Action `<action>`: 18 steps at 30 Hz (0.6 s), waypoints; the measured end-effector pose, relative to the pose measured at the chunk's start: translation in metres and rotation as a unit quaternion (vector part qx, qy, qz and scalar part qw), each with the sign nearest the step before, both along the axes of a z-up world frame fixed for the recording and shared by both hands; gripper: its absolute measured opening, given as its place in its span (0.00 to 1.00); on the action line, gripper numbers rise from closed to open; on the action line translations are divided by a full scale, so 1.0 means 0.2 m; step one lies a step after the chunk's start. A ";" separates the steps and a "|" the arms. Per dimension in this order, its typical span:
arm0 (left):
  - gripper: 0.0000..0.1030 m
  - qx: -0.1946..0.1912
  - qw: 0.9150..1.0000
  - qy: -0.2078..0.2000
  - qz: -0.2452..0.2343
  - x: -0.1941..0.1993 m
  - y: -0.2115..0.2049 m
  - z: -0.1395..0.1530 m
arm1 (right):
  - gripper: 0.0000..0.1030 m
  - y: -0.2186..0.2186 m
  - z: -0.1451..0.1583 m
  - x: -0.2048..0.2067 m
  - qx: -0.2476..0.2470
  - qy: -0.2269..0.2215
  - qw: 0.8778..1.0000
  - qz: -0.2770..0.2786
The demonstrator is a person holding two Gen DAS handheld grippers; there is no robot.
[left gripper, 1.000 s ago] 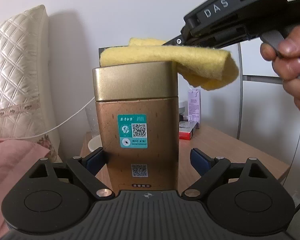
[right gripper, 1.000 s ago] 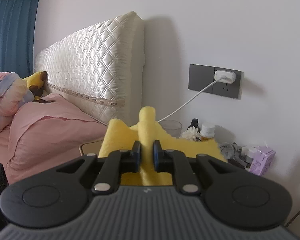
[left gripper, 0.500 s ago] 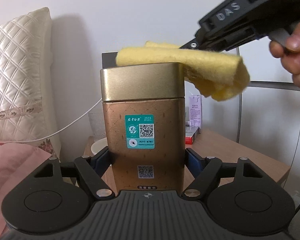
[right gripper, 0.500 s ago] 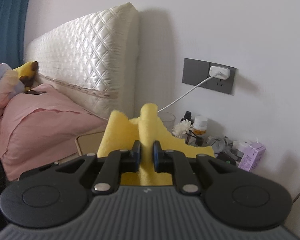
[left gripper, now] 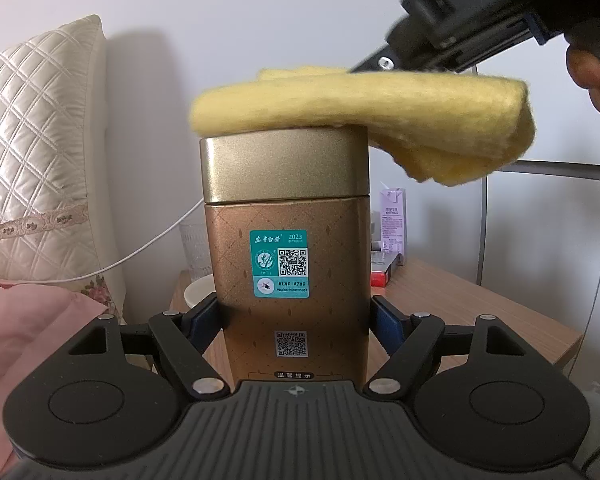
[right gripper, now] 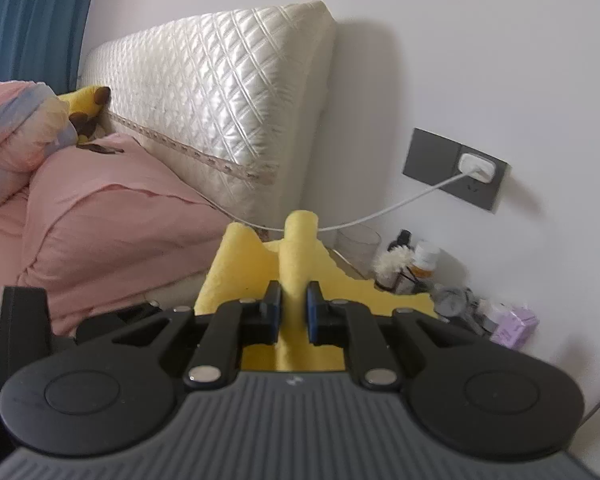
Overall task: Clean container
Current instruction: 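Wipe the cloth back and forth across the lid with the right gripper while the left gripper holds the tin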
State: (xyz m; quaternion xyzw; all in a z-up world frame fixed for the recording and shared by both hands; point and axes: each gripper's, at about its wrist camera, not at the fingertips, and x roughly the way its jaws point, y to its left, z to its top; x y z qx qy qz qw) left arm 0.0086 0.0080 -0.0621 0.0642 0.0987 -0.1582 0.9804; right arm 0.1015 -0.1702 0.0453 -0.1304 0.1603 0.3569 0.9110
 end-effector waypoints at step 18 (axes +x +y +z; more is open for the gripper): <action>0.78 -0.001 1.000 0.005 0.015 0.09 0.00 0.06 | 0.13 -0.01 0.03 -0.01 0.037 0.010 0.999 0.036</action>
